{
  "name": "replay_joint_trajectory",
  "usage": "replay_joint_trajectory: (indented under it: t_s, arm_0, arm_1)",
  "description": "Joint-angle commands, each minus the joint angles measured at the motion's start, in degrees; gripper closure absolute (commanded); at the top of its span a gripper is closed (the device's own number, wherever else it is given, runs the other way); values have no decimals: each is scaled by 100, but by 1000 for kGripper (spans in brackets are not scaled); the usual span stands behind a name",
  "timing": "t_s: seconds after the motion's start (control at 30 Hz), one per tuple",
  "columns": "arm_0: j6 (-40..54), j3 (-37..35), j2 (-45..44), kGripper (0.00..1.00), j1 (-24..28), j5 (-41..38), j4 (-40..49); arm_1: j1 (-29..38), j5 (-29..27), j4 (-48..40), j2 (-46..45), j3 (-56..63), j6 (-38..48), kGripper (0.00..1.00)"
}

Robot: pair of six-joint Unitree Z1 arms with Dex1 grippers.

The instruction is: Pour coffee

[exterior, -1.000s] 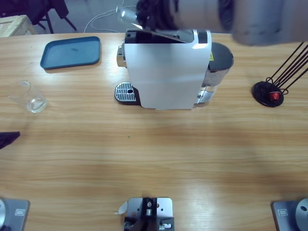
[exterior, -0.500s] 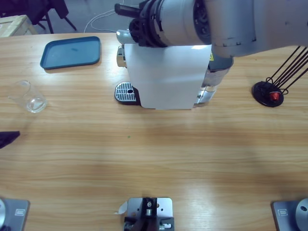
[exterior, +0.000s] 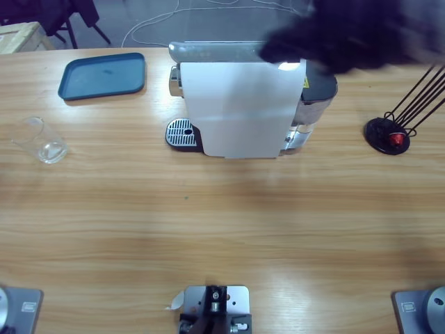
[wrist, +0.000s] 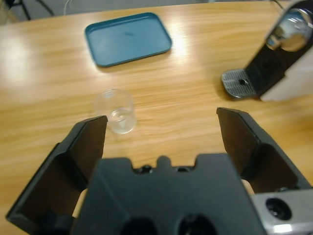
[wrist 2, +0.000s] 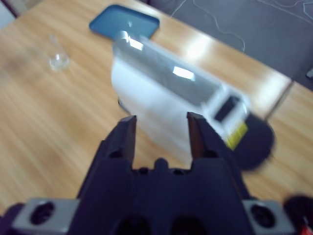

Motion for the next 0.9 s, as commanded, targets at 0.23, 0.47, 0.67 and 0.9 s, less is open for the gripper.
replay_joint_trajectory:
  t_s: [0.23, 0.47, 0.67, 0.9]
  arm_0:
    - [-396, 1528, 1487, 32, 782, 260, -2240]
    - [134, 2073, 1469, 32, 883, 559, -2766]
    - [231, 2519, 2373, 32, 1187, 559, -4083]
    - [366, 2484, 3237, 32, 1841, 550, -4910]
  arm_1:
    - [59, 111, 635, -1738, 2409, 80, 0]
    - [59, 53, 371, -1620, 2562, 273, 0]
    - [59, -80, 109, -1571, 2694, 533, 0]
    - [59, -202, -120, -1288, 2764, 632, 0]
